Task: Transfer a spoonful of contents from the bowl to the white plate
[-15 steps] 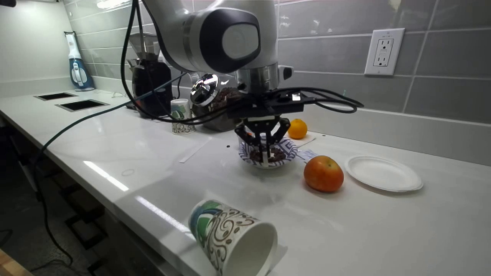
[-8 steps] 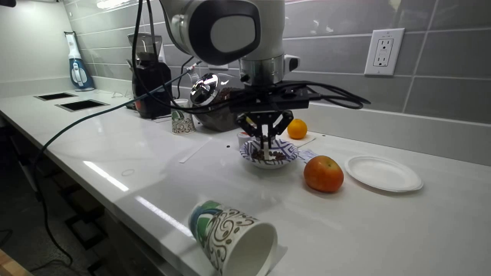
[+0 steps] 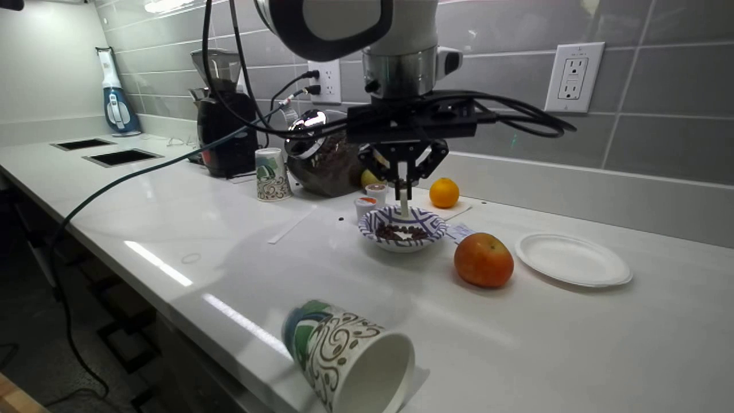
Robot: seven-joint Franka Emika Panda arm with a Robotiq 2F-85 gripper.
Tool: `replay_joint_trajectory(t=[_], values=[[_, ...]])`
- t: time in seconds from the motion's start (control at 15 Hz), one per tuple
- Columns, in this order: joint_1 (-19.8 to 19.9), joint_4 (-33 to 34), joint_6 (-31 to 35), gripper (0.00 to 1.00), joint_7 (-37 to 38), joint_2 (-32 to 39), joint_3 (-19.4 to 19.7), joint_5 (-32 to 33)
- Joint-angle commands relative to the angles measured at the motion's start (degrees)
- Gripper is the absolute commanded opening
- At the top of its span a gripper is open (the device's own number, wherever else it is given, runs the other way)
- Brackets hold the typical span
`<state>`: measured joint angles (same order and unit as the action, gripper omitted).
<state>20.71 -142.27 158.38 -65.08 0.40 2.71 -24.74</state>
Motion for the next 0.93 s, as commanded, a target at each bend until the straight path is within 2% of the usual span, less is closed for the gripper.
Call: replay_joint_trajectory(t=[0.0, 0.07, 0.47, 0.87], values=[[0.92, -1.12, -7.36, 0.05, -0.76, -6.21, 1.11, 0.79], [-2.61, -0.79, -10.17, 0.05, -0.45, -7.45, 5.24, 1.34], [-3.63, -0.27, -17.58, 0.05, 4.48, -12.8, 12.07, 8.0], [-2.5, 0.14, -15.99, 0.05, 10.24, -12.73, 16.95, 11.33]])
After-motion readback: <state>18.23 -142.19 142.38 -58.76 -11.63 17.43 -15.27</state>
